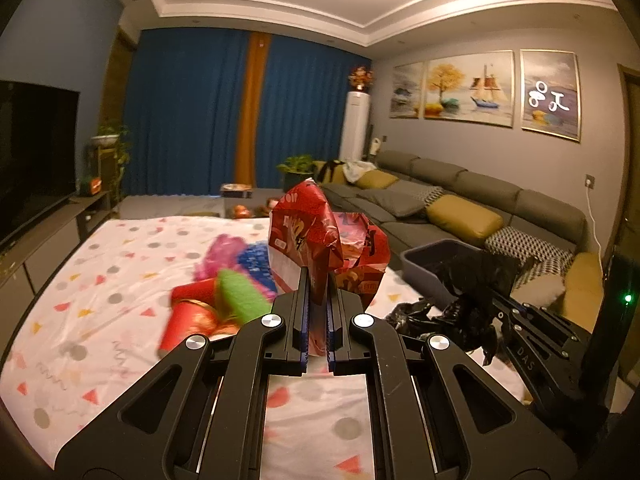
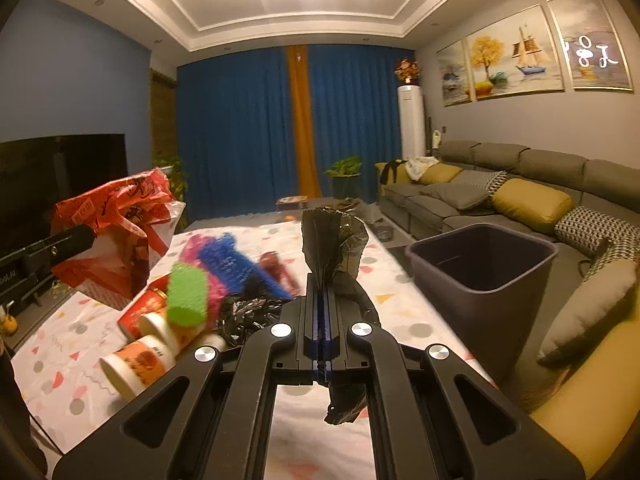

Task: Collect trash
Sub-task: 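Carry the red bag and black bag with both tools over the grey bin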

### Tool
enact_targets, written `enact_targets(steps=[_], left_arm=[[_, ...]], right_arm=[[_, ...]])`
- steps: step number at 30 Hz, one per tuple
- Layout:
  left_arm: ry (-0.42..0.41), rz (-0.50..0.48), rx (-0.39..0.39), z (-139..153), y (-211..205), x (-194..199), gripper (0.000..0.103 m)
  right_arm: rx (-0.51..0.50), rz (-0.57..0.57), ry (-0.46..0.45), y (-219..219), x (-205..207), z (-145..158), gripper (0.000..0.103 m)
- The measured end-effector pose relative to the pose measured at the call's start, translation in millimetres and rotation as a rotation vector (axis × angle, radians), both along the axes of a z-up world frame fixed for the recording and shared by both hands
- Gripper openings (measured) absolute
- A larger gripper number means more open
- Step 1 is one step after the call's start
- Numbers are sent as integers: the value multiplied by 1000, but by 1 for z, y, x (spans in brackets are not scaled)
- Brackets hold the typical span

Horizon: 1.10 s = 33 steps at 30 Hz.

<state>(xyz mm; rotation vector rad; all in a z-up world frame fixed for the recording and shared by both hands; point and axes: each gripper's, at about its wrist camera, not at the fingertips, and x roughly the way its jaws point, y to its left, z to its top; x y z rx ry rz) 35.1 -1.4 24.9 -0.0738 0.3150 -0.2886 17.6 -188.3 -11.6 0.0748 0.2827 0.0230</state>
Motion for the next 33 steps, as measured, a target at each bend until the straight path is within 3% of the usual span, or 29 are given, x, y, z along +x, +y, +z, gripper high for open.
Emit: enact_targets(steps=[8, 21, 33], left_arm=[[1, -93, 5, -1, -66, 27, 6], [37, -232, -18, -8, -180, 97, 6], [72, -302, -35, -23, -237, 151, 6]], right_arm=[[-26, -123, -44, -53, 6, 12, 3], [-34, -325, -91, -142, 54, 23, 3], [-39, -397, -68, -176, 98, 15, 3]])
